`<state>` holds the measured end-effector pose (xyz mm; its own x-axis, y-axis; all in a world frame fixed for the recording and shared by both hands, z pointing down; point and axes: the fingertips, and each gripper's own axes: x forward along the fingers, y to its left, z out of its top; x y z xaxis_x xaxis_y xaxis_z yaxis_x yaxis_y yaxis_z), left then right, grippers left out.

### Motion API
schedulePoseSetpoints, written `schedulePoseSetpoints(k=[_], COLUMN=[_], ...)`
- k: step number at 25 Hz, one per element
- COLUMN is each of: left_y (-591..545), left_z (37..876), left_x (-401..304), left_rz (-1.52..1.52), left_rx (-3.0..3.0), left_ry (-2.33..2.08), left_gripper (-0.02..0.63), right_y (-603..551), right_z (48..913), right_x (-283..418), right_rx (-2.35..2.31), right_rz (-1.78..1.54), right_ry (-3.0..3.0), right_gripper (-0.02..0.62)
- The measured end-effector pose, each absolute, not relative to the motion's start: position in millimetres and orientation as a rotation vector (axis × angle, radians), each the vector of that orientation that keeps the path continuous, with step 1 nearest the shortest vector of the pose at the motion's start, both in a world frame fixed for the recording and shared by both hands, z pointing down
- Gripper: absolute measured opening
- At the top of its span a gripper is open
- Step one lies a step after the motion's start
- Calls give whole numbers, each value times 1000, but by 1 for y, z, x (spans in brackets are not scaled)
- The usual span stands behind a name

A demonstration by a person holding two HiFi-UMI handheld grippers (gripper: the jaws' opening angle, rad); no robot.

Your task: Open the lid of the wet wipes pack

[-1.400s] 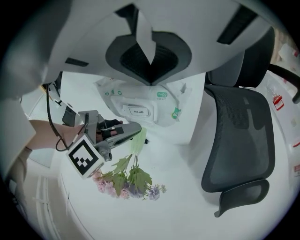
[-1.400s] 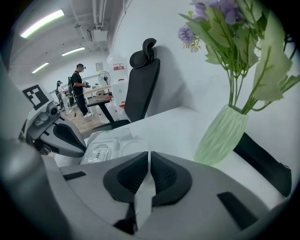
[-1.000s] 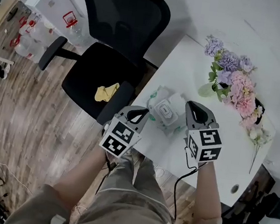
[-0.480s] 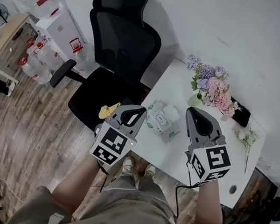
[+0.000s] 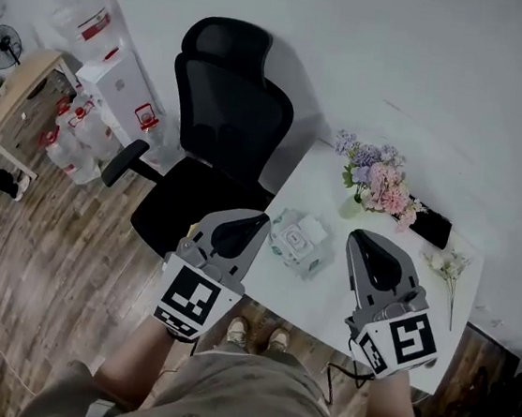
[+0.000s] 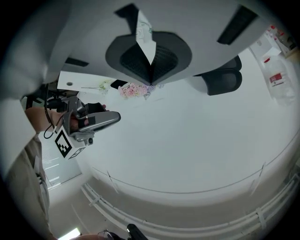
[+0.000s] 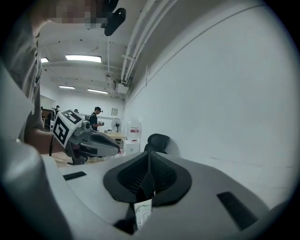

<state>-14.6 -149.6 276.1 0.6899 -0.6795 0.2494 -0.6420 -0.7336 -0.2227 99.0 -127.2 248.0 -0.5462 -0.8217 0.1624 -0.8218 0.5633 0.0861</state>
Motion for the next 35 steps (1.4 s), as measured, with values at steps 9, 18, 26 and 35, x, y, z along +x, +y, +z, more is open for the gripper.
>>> schedulePoseSetpoints(k=[9, 18, 26, 35], left_y=[-121, -109, -110, -112], left_z=[232, 241, 247, 252], left_x=[-19, -29, -27, -31], left_rz=[-234, -285, -292, -317], left_rx=[-2809, -2819, -2824, -2833], left_ry=[1136, 1176, 1188, 1196], left_gripper=[17, 15, 15, 15], right_y=[-90, -76, -77, -80], right_z=[218, 241, 245, 248], right_x=[103, 102, 99, 101], right_rx=[1420, 1421, 1387, 1381], right_rz=[-52, 99, 104, 103], right_ry=[-2668, -2714, -2710, -2692], right_gripper=[38, 31, 31, 31])
